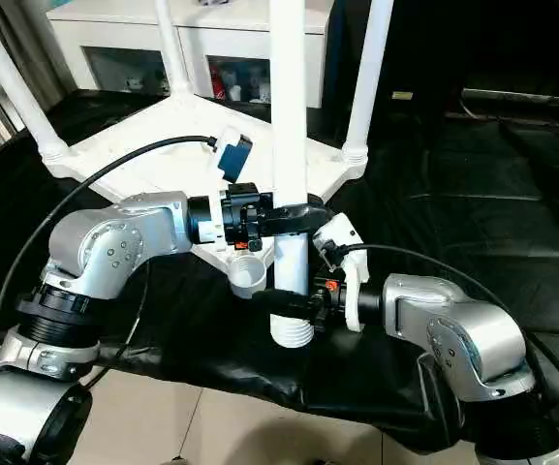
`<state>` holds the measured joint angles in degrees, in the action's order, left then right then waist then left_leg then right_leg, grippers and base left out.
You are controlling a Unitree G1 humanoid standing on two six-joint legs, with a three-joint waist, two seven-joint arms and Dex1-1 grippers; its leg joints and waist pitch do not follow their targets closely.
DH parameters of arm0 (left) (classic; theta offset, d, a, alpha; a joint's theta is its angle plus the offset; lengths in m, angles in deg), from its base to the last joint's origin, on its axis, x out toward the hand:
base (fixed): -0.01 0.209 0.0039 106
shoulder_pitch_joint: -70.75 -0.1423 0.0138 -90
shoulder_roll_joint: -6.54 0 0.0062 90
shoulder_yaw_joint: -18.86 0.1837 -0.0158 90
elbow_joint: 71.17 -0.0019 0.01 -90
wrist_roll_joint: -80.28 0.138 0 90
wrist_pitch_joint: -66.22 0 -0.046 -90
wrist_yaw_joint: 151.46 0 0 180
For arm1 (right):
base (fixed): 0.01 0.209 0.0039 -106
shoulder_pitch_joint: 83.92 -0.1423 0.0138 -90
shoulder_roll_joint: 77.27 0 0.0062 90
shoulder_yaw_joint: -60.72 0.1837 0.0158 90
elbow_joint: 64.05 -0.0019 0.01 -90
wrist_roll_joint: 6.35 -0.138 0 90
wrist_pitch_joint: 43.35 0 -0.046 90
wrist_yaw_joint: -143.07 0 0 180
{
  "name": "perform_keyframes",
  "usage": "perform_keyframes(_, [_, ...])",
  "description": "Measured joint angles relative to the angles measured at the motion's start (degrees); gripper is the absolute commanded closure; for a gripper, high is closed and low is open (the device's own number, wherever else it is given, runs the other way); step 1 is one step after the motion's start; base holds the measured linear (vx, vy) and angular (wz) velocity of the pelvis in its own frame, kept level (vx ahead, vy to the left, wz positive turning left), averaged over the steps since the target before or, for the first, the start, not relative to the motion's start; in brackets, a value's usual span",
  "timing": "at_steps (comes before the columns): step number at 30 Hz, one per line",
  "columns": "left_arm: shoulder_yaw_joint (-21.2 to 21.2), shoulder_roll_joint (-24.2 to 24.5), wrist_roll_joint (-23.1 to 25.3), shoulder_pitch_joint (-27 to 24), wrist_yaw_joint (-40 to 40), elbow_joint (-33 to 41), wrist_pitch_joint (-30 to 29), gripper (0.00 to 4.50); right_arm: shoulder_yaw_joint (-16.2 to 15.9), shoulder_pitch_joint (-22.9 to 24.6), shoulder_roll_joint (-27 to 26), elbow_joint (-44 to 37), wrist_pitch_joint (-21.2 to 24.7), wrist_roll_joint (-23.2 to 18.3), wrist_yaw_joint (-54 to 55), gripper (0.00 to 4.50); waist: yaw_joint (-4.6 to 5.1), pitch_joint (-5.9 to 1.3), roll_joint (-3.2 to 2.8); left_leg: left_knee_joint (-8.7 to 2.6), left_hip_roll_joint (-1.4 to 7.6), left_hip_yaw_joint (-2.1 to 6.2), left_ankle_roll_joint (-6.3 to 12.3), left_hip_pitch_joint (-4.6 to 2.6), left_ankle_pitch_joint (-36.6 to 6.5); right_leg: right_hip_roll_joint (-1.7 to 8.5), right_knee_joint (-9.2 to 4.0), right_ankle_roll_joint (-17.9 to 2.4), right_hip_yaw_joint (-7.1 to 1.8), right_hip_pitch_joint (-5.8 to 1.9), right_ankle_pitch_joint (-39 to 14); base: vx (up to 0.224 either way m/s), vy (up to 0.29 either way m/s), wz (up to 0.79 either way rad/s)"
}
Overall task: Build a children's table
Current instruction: Pick table leg
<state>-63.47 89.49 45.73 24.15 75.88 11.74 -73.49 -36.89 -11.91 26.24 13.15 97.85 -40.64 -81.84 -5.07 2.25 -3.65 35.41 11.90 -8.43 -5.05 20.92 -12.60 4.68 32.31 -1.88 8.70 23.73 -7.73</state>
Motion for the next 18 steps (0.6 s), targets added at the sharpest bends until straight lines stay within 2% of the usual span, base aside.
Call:
perform_keyframes(6, [0.1,0.3,0.0,0.0,0.6,0.0,0.0,2.64,0.0,0.0,0.0,0.0,-0.1,0.1,0.0,1.55,0.0,0.0,0.0,0.0,0.0,0.0,0.0,-0.01,0.0,0.0,0.02,0.0,-0.01,0.0,0.0,0.0,0.0,0.0])
perform_keyframes(8, [0.1,0.4,0.0,0.0,0.8,0.0,0.0,2.64,0.0,0.0,-0.1,0.0,-0.1,0.1,0.0,1.89,0.0,0.0,0.0,0.0,0.0,0.0,0.0,-0.01,0.0,0.0,0.02,0.0,-0.01,0.0,0.0,0.0,0.0,0.0])
perform_keyframes(11, [0.1,0.4,0.1,0.0,0.7,0.0,0.1,2.64,0.0,0.0,-0.2,0.0,-0.1,0.1,-0.5,2.03,-0.01,0.0,-0.01,0.0,0.0,0.0,0.0,-0.02,0.0,0.0,0.03,0.0,-0.01,0.0,0.0,0.0,0.0,0.0])
perform_keyframes(12, [0.1,0.4,0.2,0.0,0.7,0.0,0.1,2.64,0.0,0.1,-0.2,0.0,-0.1,0.1,-0.5,2.29,-0.02,0.0,-0.01,0.0,0.0,-0.01,0.0,-0.02,0.0,0.0,0.03,0.0,-0.01,0.0,0.0,0.0,0.0,0.0])
perform_keyframes(18, [0.1,0.4,0.4,0.0,0.8,0.0,0.1,2.64,-0.1,0.2,-0.3,-0.1,-0.1,0.0,-0.5,2.55,-0.01,-0.01,-0.01,0.0,0.0,-0.01,0.0,-0.03,0.0,0.0,0.05,0.0,-0.02,0.0,0.0,0.0,0.0,0.0])
